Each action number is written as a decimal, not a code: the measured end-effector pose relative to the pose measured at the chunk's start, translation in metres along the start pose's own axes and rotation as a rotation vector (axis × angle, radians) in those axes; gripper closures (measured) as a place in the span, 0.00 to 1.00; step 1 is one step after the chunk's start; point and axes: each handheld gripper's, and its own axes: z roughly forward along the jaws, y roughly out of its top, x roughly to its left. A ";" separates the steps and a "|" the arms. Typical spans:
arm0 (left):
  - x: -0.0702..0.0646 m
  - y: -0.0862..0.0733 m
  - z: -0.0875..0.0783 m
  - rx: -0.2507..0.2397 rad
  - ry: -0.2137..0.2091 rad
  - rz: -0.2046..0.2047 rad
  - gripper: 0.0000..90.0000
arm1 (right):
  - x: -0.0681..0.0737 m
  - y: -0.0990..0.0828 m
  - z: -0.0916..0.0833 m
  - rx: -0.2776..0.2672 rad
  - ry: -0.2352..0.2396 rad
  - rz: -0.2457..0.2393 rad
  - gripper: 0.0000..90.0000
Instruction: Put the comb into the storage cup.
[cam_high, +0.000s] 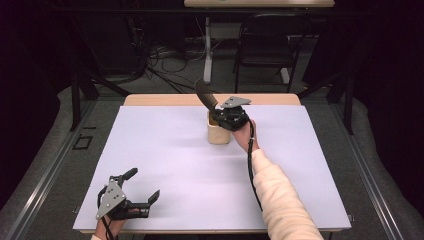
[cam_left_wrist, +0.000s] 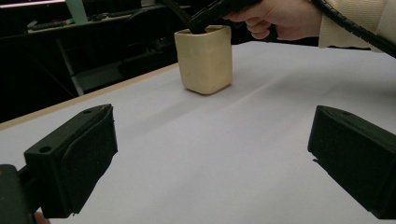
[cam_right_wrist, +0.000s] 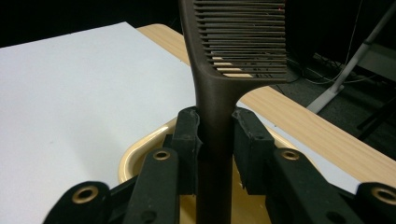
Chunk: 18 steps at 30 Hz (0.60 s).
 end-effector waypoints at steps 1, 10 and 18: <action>0.000 0.000 0.000 0.000 0.000 0.000 0.01 | 0.000 0.000 0.000 0.003 0.000 -0.001 0.80; 0.000 0.000 0.000 0.000 0.000 0.000 0.01 | 0.000 -0.001 0.002 0.024 0.003 -0.005 0.80; 0.000 0.000 0.000 -0.001 0.001 -0.001 0.01 | -0.001 -0.002 0.003 0.047 0.008 -0.006 0.79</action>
